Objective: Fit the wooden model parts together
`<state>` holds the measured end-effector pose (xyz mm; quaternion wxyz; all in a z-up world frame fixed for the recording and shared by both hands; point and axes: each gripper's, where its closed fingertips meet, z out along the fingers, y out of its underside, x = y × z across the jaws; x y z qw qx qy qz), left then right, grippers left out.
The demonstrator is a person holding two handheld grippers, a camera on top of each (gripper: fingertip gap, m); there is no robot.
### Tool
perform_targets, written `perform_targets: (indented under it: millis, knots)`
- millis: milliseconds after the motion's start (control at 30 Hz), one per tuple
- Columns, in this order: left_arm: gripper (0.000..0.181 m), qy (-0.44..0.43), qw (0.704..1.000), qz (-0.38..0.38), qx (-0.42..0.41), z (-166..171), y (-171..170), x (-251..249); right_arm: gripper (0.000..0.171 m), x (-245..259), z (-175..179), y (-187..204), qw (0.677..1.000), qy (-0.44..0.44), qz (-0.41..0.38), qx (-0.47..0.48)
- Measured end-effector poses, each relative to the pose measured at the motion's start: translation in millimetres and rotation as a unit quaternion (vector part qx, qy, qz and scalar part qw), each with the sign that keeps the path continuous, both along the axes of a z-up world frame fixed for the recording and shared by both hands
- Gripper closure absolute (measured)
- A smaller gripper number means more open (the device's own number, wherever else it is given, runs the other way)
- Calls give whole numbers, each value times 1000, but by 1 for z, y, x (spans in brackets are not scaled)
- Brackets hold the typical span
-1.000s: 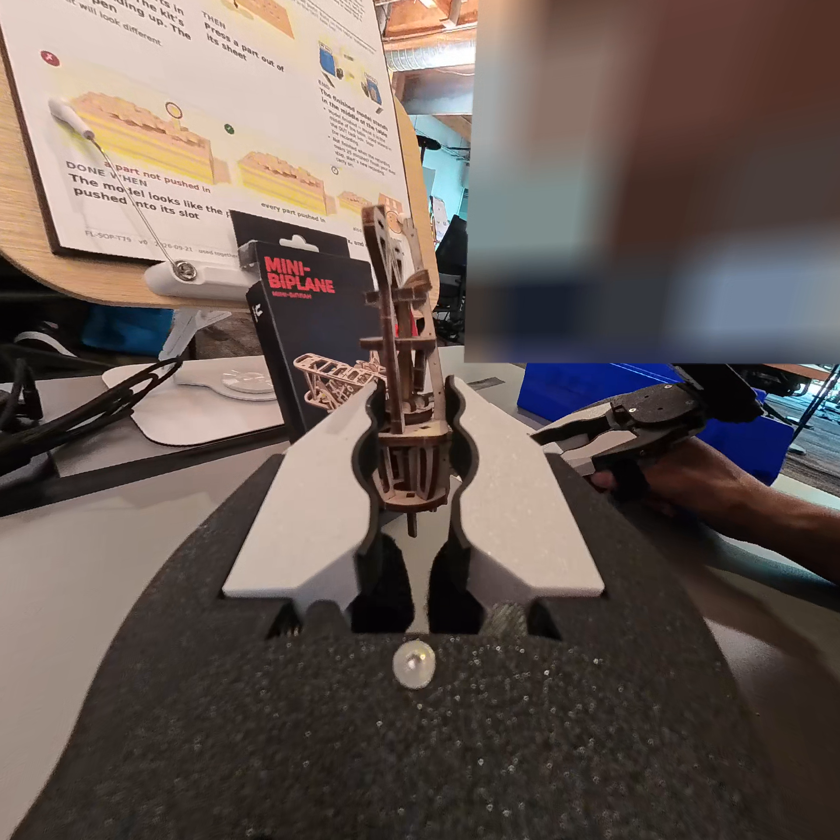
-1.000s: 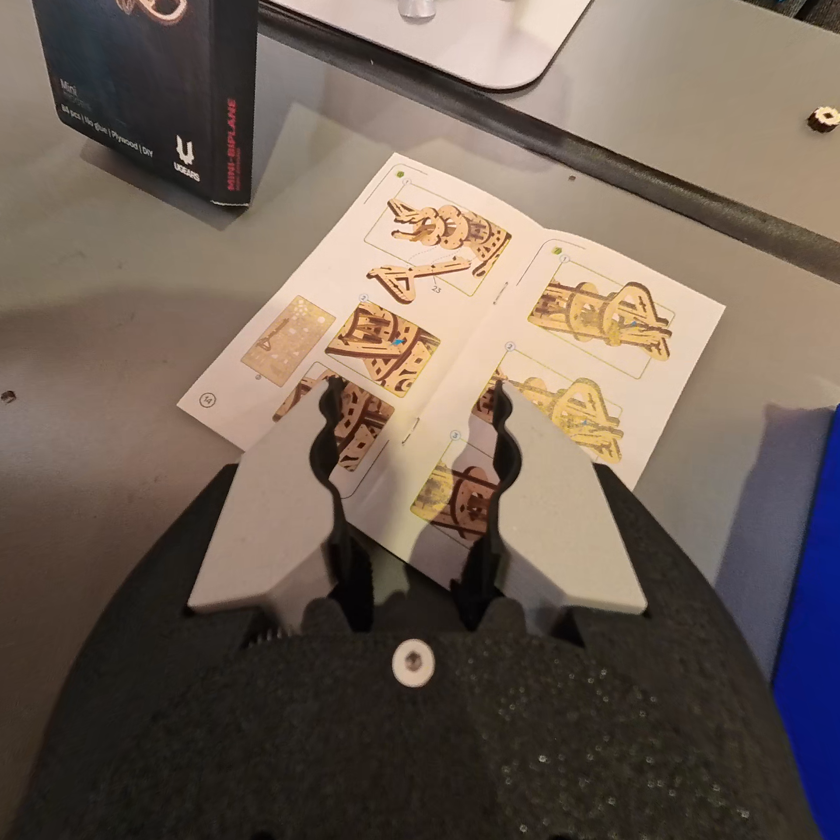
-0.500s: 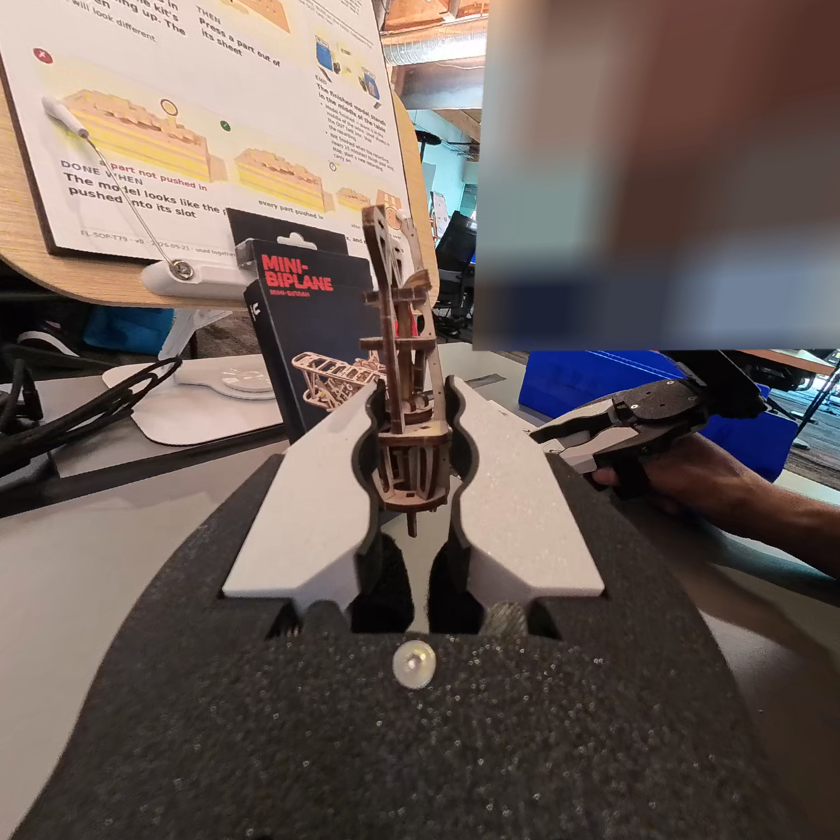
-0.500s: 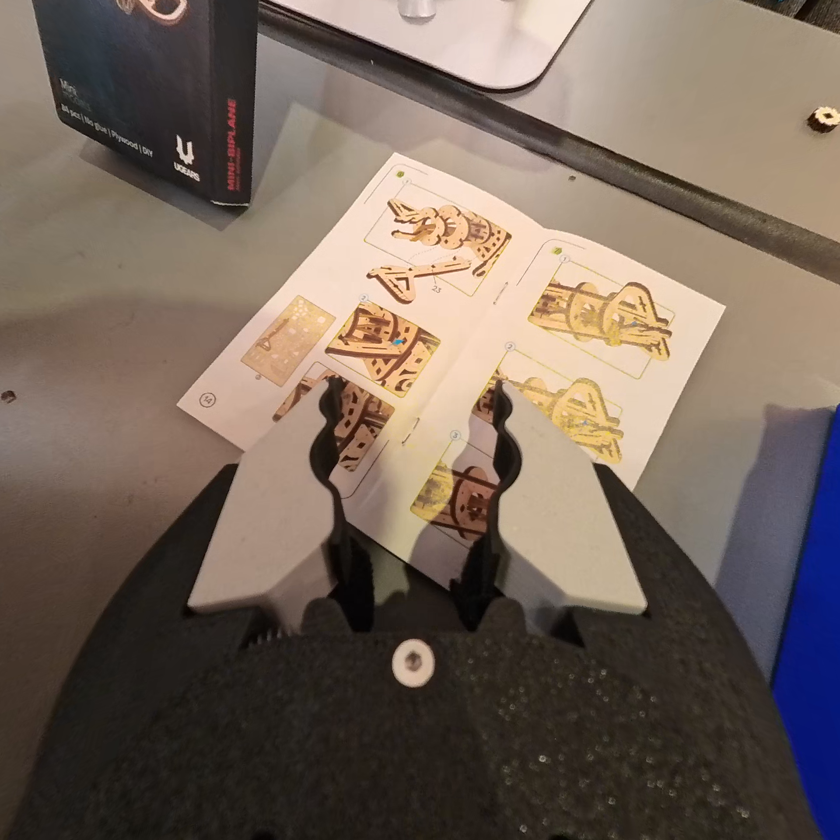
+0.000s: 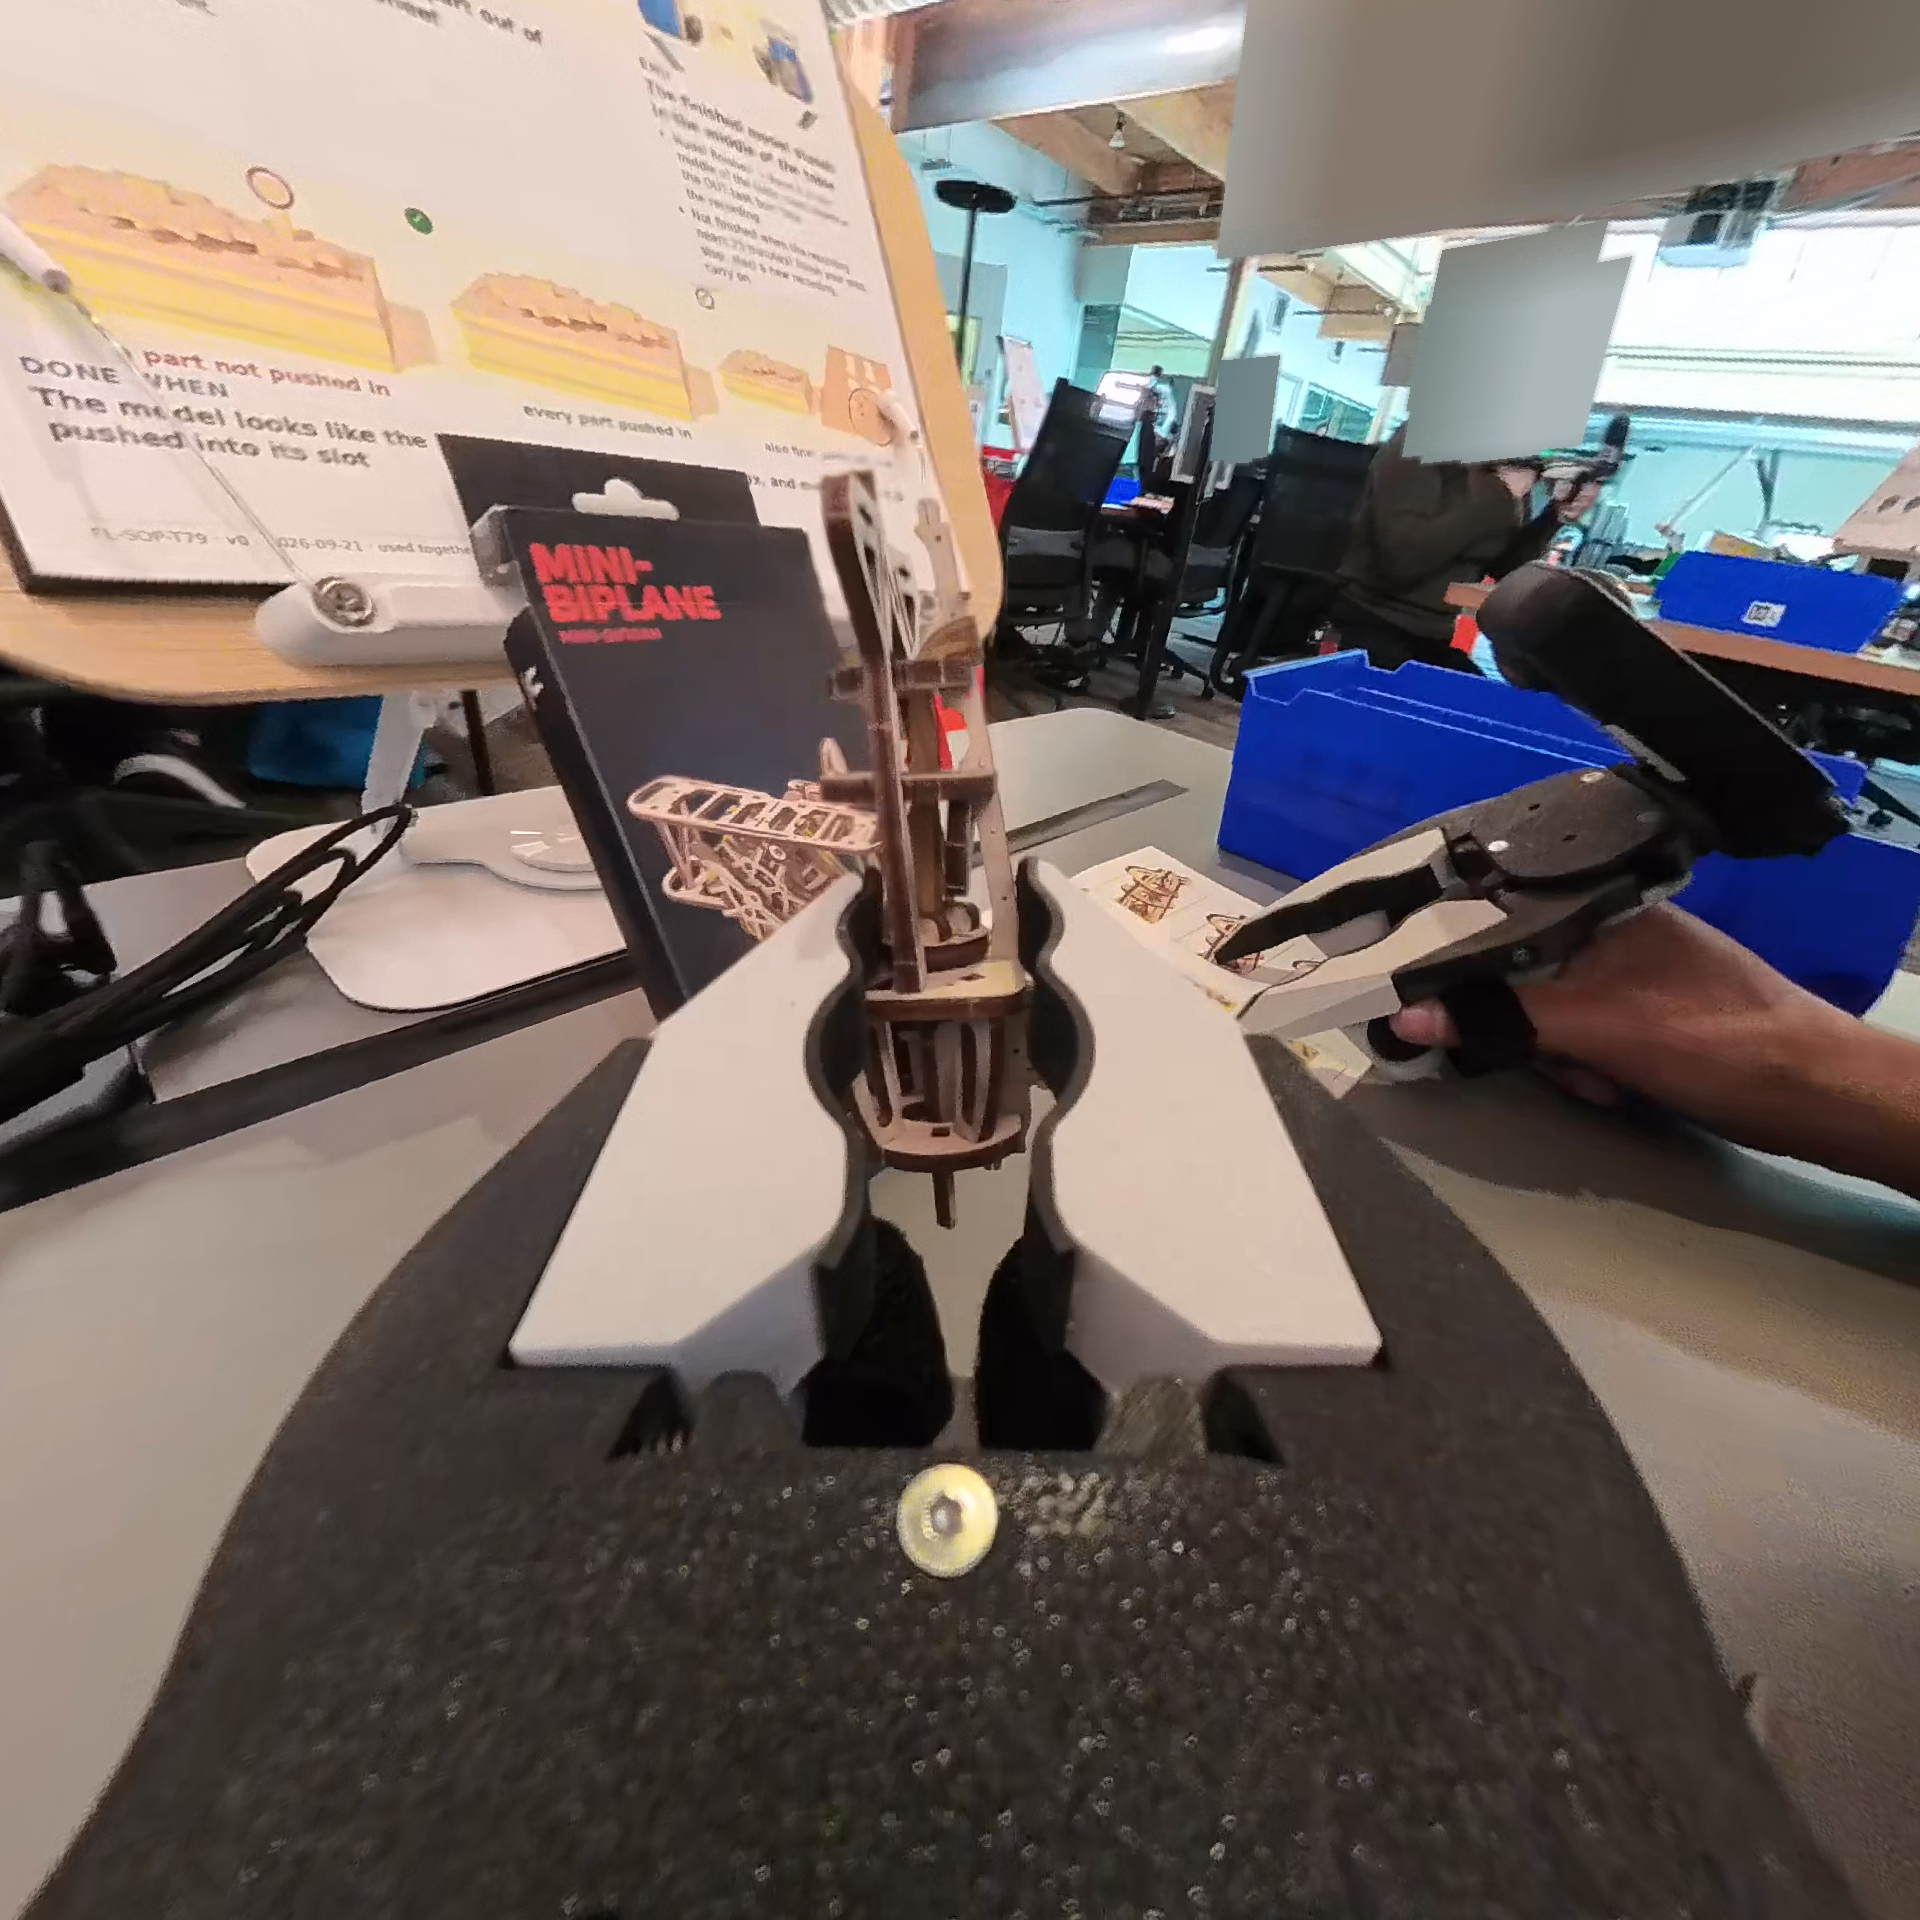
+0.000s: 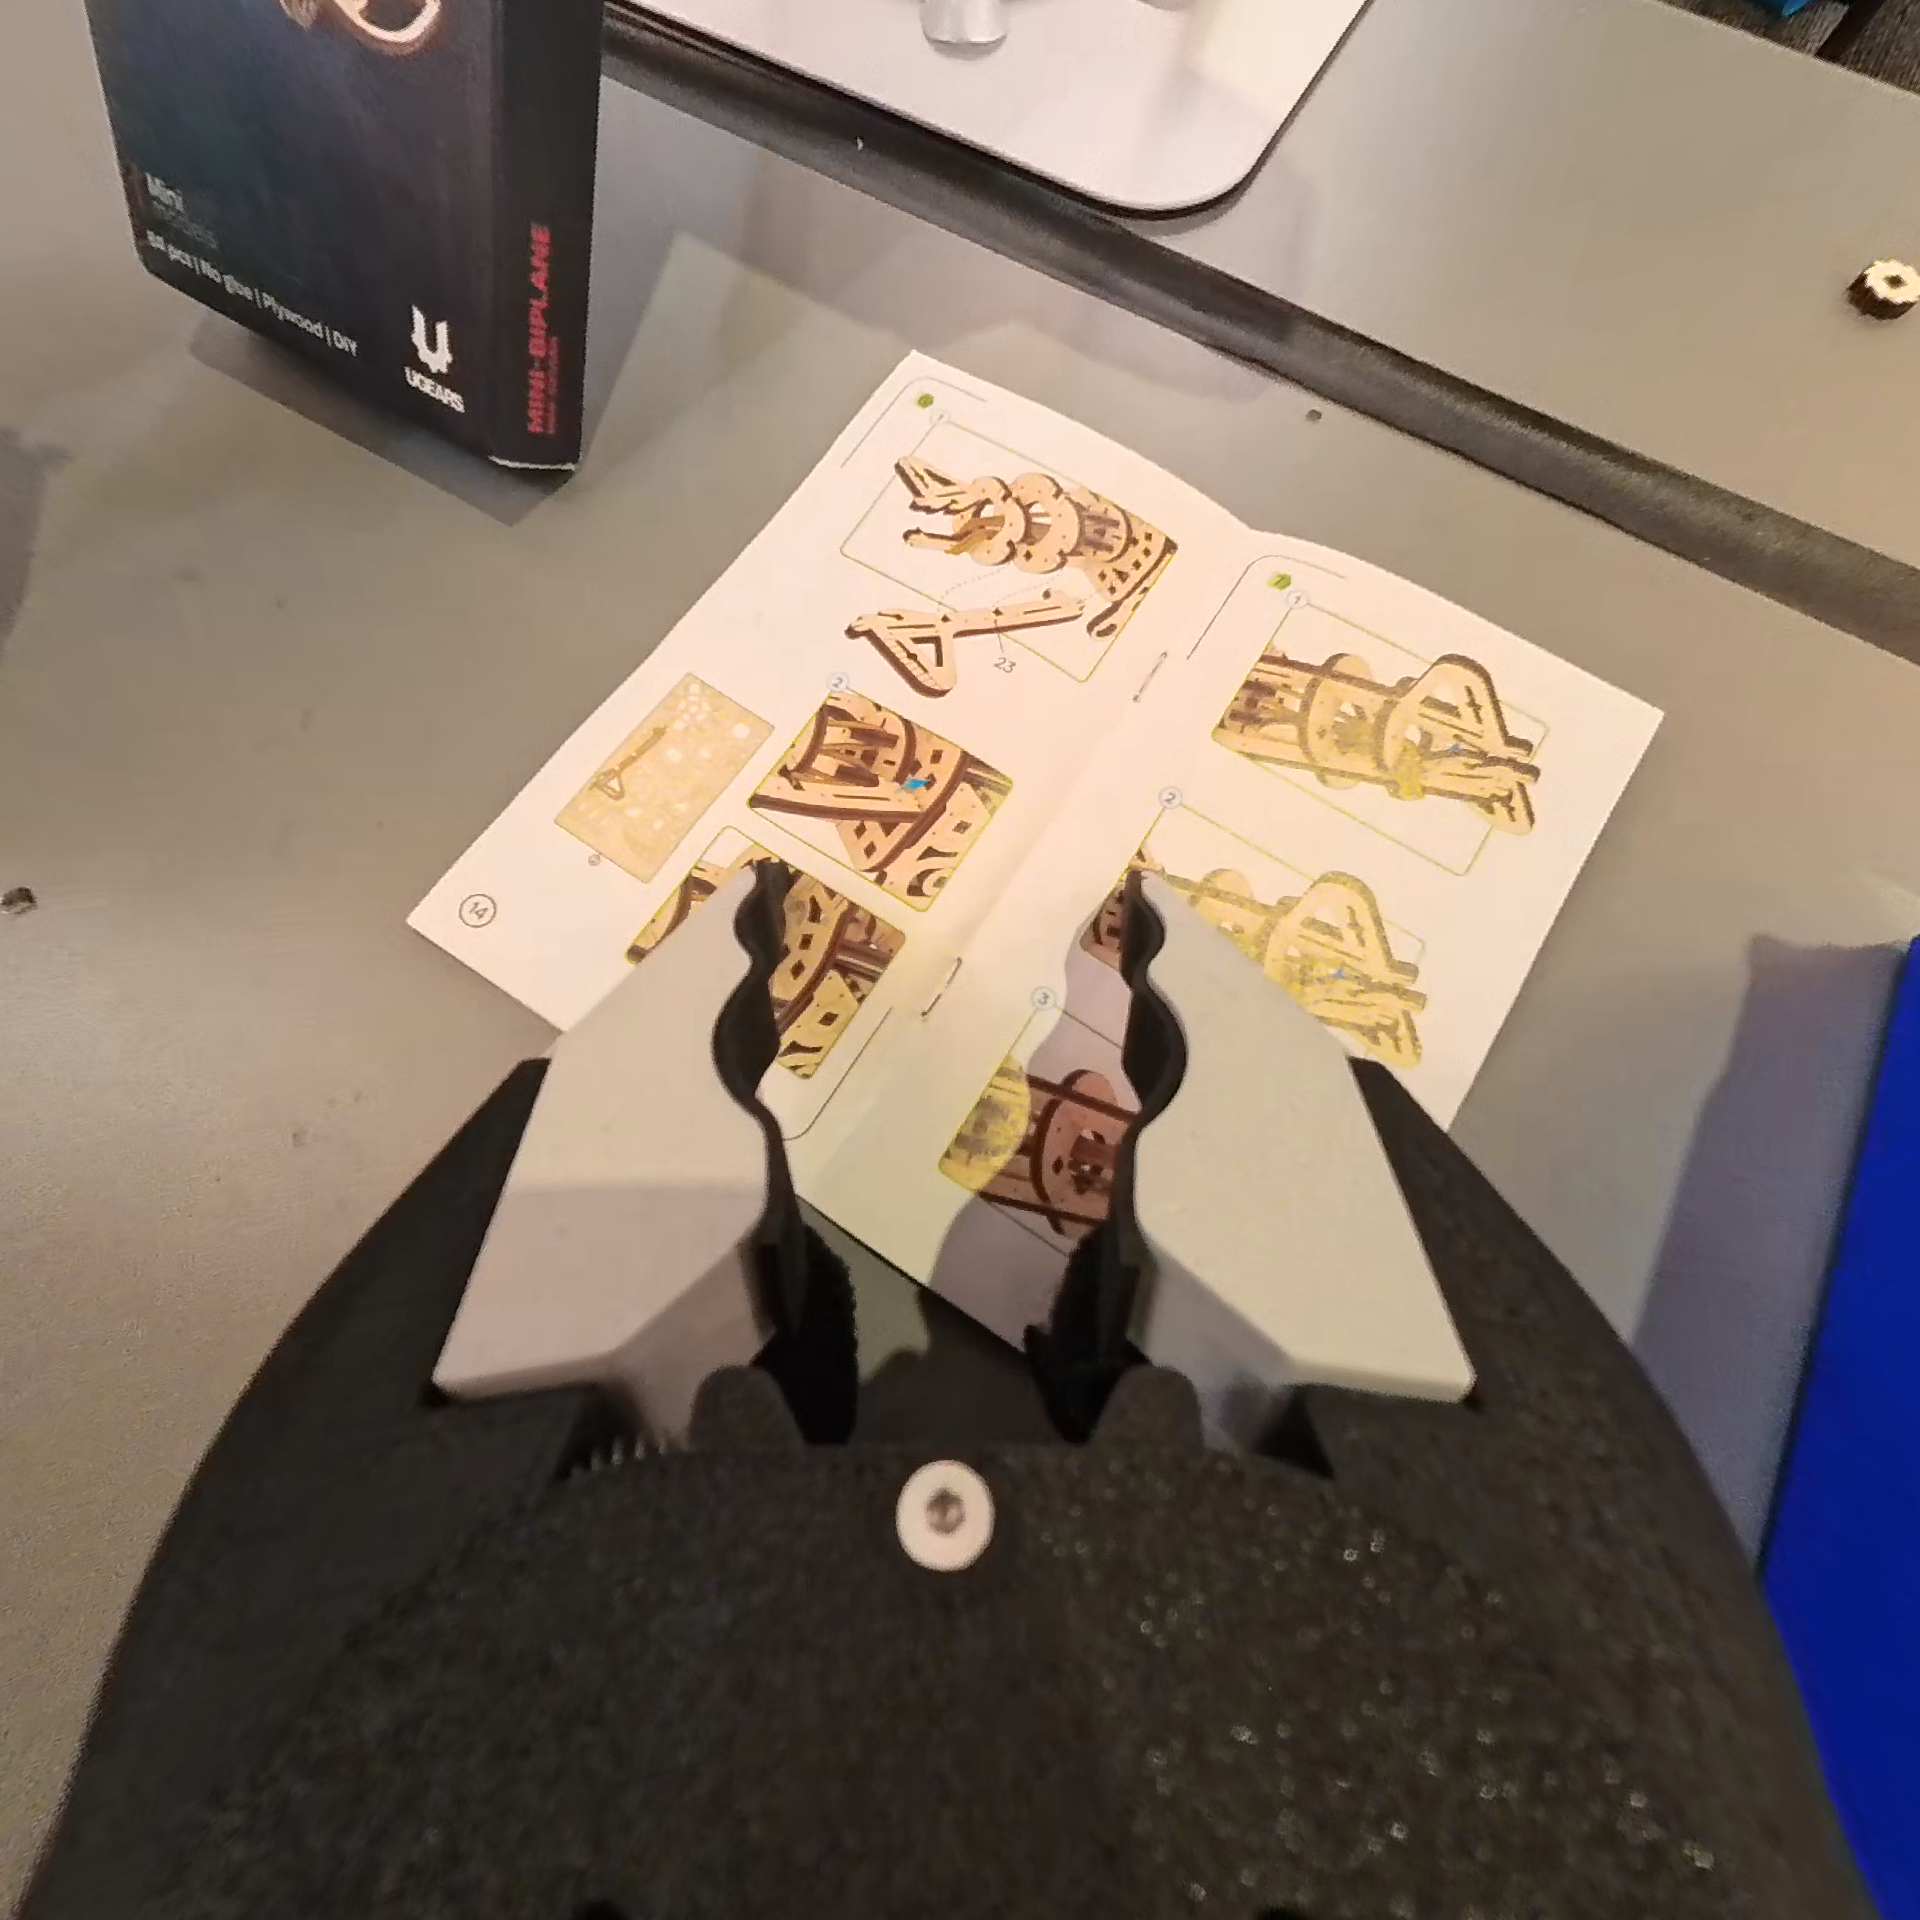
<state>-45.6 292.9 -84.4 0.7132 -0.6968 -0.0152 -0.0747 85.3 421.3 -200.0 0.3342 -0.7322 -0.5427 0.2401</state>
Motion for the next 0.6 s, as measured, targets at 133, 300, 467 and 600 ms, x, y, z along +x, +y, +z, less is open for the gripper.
perform_targets:
  millis: [133, 300, 467, 600]
  knots:
    - [158, -152, 988, -40, 1, 17, 5, 15, 113, -4, 24, -1, 998, 39, 5, 55]
    - [159, -305, 943, -128, -24, 72, -5, 47, 130, -33, 93, -85, 976, 106, 161, 100]
    - [158, -351, 917, -188, 7, 141, -57, 84, 134, -20, 48, -213, 934, -14, 357, -6]
    - [159, -404, 868, -281, 57, 190, -123, 119, 133, -23, 15, -245, 933, -41, 353, 50]
